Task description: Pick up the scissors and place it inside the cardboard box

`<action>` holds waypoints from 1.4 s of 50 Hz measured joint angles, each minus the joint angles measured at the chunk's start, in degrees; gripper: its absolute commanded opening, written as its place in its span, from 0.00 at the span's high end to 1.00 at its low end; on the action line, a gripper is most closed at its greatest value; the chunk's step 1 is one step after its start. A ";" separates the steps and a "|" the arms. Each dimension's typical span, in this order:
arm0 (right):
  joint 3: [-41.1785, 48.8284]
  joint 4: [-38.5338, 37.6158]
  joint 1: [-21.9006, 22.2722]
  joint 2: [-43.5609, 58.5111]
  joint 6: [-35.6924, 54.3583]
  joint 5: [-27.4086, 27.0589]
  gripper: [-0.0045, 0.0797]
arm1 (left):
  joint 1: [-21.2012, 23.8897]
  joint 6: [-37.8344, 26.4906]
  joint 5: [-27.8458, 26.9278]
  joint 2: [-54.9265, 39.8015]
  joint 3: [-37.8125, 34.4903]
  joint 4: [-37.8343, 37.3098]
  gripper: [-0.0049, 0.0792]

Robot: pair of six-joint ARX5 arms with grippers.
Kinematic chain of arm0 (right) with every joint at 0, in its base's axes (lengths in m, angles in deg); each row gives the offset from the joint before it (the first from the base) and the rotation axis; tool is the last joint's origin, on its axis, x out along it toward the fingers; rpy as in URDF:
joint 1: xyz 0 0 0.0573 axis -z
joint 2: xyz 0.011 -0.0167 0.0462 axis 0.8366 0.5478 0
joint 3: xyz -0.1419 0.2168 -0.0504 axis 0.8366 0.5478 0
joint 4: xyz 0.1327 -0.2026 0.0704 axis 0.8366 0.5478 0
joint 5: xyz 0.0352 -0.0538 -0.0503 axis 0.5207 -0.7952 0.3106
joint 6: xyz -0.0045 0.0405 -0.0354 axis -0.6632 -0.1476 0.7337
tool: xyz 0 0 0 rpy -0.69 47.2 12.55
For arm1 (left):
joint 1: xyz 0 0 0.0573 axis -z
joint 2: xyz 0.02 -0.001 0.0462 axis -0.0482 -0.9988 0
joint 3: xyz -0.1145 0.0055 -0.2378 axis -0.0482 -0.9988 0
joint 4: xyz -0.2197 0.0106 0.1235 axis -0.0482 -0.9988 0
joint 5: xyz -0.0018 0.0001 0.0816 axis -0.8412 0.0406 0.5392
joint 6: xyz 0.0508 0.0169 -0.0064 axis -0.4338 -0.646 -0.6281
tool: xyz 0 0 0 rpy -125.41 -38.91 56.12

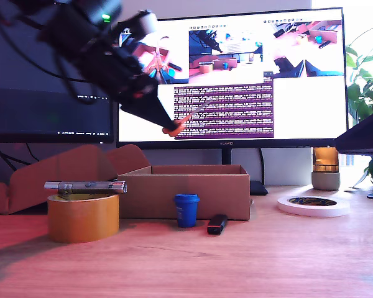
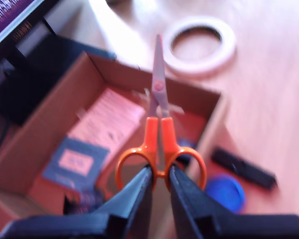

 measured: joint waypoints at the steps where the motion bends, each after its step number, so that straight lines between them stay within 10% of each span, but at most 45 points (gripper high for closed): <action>1: 0.00 0.13 0.00 0.00 0.00 0.00 0.96 | 0.00 0.31 0.02 -0.70 0.81 -0.24 0.96; 28: 0.00 1.22 0.02 0.00 0.00 -1.46 0.96 | -0.02 6.97 3.28 -18.82 24.63 -22.29 0.96; 70: 0.00 2.08 0.02 0.04 0.00 -1.55 0.96 | -0.02 7.65 5.07 -22.67 25.24 -23.82 0.85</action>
